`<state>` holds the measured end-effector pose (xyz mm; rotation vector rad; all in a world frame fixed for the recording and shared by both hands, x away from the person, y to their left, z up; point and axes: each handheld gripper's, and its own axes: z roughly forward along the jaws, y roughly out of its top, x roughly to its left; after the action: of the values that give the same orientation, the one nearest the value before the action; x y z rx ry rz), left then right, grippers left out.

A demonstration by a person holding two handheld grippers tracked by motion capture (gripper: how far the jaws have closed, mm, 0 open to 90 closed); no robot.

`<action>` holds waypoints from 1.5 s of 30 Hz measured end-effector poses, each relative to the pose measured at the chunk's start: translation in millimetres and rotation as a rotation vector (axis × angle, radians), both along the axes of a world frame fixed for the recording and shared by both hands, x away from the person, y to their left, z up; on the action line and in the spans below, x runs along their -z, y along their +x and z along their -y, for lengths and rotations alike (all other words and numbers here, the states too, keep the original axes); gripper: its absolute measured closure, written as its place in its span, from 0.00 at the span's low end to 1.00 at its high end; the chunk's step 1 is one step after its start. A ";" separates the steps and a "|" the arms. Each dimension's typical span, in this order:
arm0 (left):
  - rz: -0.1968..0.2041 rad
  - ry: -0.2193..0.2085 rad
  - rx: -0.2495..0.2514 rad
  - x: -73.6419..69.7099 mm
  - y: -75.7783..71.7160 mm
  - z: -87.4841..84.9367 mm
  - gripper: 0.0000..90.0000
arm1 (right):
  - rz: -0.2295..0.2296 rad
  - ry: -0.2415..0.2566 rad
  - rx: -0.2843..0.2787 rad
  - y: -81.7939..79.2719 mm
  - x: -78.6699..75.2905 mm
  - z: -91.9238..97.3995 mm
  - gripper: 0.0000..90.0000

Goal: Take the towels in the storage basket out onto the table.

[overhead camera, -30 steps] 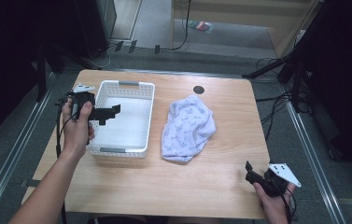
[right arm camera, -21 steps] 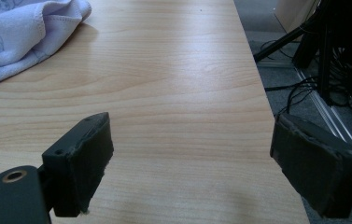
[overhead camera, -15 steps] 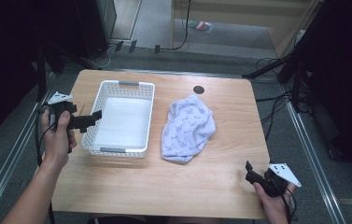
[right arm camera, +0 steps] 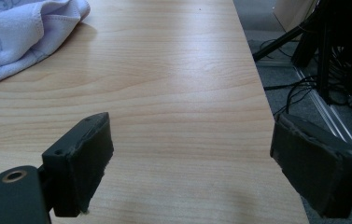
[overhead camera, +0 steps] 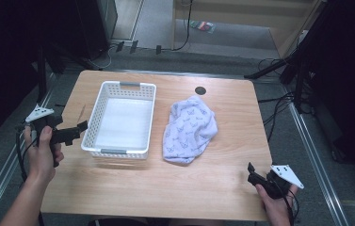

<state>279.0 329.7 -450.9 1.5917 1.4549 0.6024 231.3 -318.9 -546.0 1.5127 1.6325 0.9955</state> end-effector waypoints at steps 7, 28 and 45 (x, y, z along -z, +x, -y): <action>0.025 -0.030 -0.012 15.8 -13.9 -9.3 0.00 | 0.001 0.000 0.003 -0.3 0.0 0.1 0.15; 0.002 0.032 -0.022 68.1 -61.0 -25.2 0.00 | 0.002 -0.004 0.001 -0.4 0.0 0.1 0.15; -0.053 0.073 -0.019 100.0 -62.7 -25.5 0.00 | 0.004 -0.005 -0.013 -0.7 0.1 0.2 0.15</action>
<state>216.2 355.2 -550.8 1.6632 1.5039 0.6349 230.7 -319.0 -546.2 1.4978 1.6431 0.9996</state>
